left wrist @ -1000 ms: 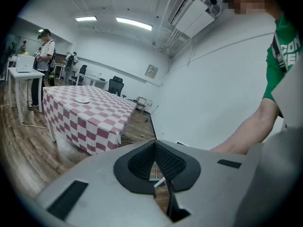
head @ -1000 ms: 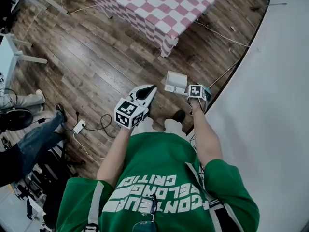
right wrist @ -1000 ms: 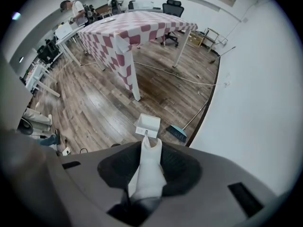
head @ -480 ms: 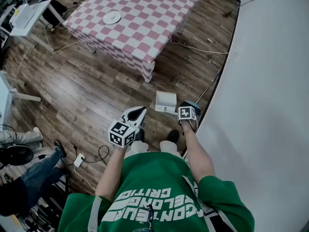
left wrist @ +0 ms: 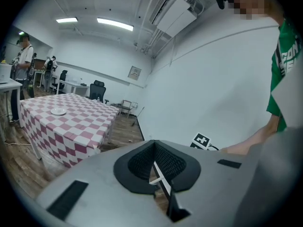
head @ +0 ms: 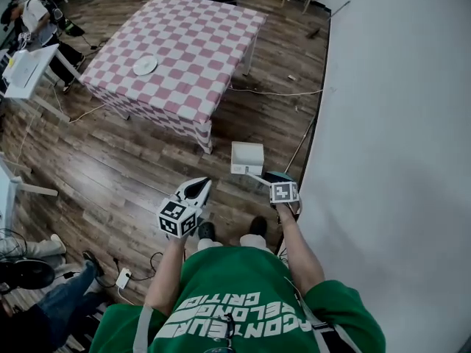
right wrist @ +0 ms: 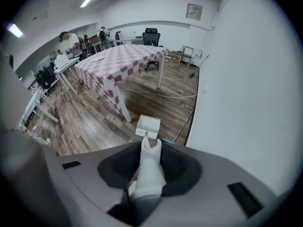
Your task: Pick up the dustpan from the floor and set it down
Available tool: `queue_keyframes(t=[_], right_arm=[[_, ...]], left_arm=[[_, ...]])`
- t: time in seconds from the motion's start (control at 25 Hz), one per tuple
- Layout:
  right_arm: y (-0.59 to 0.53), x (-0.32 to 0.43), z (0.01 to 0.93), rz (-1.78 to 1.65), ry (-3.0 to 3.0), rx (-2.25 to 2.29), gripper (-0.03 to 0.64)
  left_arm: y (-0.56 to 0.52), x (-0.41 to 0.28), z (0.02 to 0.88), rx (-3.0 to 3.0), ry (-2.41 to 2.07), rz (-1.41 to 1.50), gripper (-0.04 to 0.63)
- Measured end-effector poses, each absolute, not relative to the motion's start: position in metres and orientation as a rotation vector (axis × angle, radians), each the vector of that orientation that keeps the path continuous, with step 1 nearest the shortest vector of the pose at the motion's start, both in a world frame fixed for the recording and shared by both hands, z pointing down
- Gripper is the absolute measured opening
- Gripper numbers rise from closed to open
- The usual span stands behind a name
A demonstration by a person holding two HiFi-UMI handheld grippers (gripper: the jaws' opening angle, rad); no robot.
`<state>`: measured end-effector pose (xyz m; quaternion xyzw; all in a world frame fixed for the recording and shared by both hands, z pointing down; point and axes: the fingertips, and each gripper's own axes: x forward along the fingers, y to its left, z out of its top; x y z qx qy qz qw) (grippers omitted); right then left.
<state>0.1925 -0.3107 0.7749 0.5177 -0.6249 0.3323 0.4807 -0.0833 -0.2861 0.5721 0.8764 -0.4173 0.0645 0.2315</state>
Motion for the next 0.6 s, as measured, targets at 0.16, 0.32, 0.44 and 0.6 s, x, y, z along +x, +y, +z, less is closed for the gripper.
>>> queue_keyframes(t=[0.16,0.32,0.44,0.6], right_arm=[[-0.32,0.206,0.736,0.764,-1.584,1.344,0.123],[-0.325,0.224,0.687,0.716,-1.628,1.422,0.123],[-0.329,0.24,0.647,0.66,-1.664,1.498,0.123],[-0.327,0.26,0.592,0.586,-1.711,1.59,0.123]], left_arm=[[-0.299,-0.071,0.561,2.452,-1.128,0.163,0.003],[-0.311,-0.061,0.547,2.477,-1.124,0.129,0.003],[-0.32,-0.055,0.538,2.483,-1.116,0.102,0.003],[-0.329,-0.045,0.527,2.5,-1.105,0.089,0.003]])
